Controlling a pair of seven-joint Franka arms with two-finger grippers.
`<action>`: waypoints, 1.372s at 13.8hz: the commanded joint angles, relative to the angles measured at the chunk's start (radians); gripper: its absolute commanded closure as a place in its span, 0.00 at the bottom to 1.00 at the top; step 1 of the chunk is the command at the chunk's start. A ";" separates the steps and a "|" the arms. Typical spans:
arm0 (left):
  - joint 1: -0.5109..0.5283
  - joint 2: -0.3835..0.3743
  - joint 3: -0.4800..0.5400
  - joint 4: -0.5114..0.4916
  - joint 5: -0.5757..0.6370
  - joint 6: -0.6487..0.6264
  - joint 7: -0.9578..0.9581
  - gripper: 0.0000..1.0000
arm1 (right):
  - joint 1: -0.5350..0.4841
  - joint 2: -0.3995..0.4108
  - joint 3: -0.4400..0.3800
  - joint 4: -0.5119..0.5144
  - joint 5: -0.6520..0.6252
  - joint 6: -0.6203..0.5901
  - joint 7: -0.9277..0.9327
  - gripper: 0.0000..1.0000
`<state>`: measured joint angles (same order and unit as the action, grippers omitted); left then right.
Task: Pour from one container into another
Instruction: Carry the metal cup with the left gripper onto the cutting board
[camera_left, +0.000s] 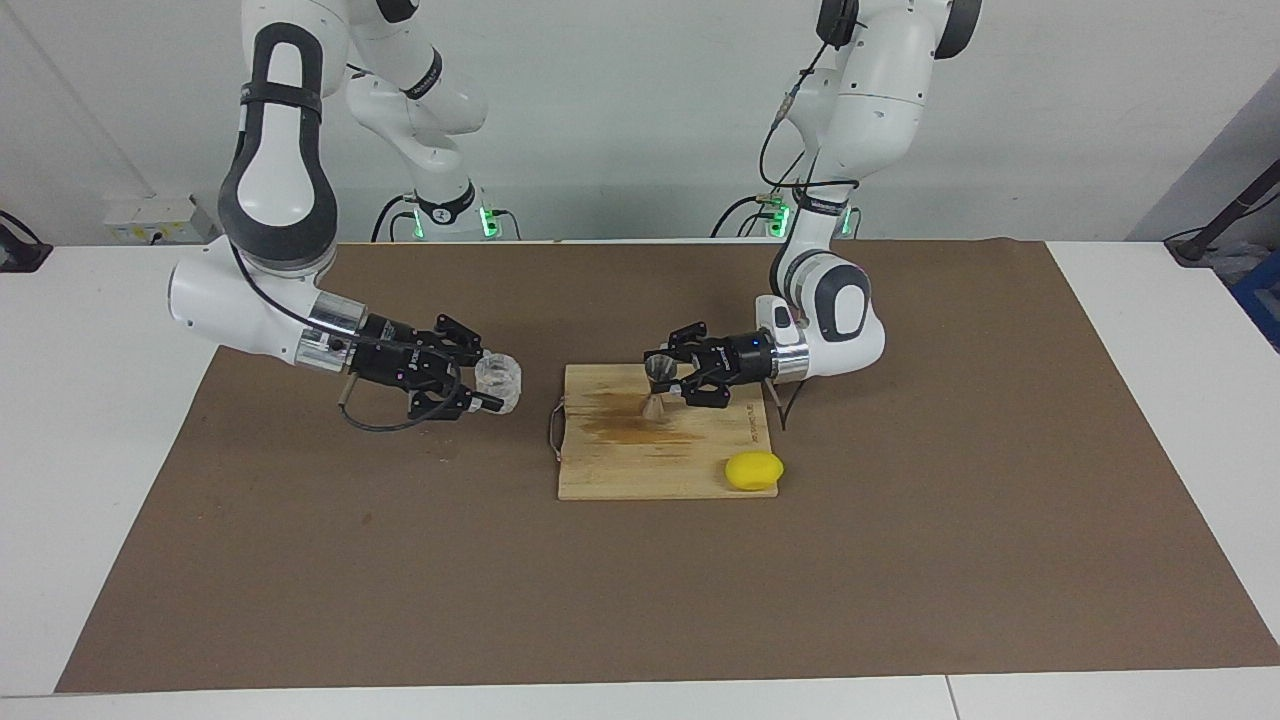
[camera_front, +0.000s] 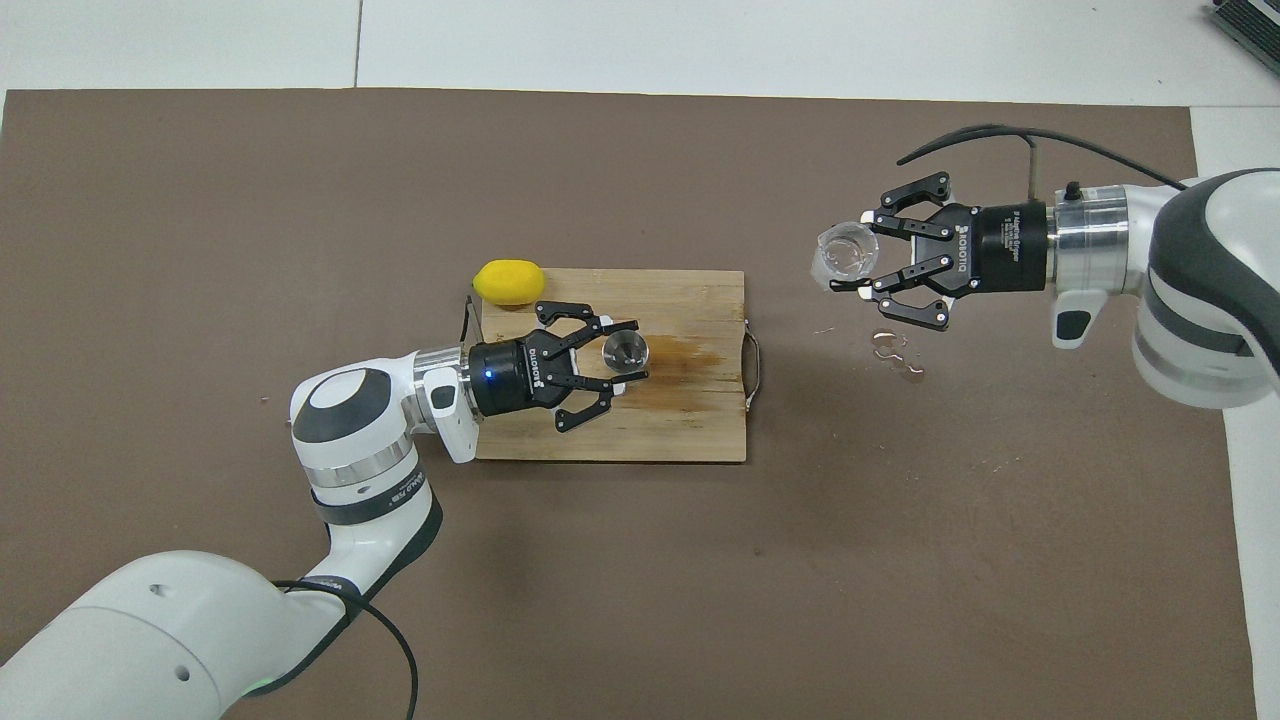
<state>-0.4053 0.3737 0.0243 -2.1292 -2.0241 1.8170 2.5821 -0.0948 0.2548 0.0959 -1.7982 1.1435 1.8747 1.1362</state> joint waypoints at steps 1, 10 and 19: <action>-0.017 -0.015 0.017 -0.015 -0.033 0.027 0.044 0.72 | 0.001 -0.034 0.004 -0.012 0.015 0.011 0.008 1.00; -0.035 0.019 0.019 -0.015 -0.080 0.048 0.122 0.71 | 0.029 -0.048 0.004 -0.041 -0.021 0.006 0.000 1.00; -0.038 0.025 0.017 -0.015 -0.084 0.074 0.161 0.16 | 0.046 -0.049 0.004 -0.049 -0.022 0.006 -0.001 1.00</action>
<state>-0.4186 0.4050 0.0285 -2.1316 -2.0780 1.8690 2.7066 -0.0497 0.2371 0.0972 -1.8157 1.1354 1.8745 1.1362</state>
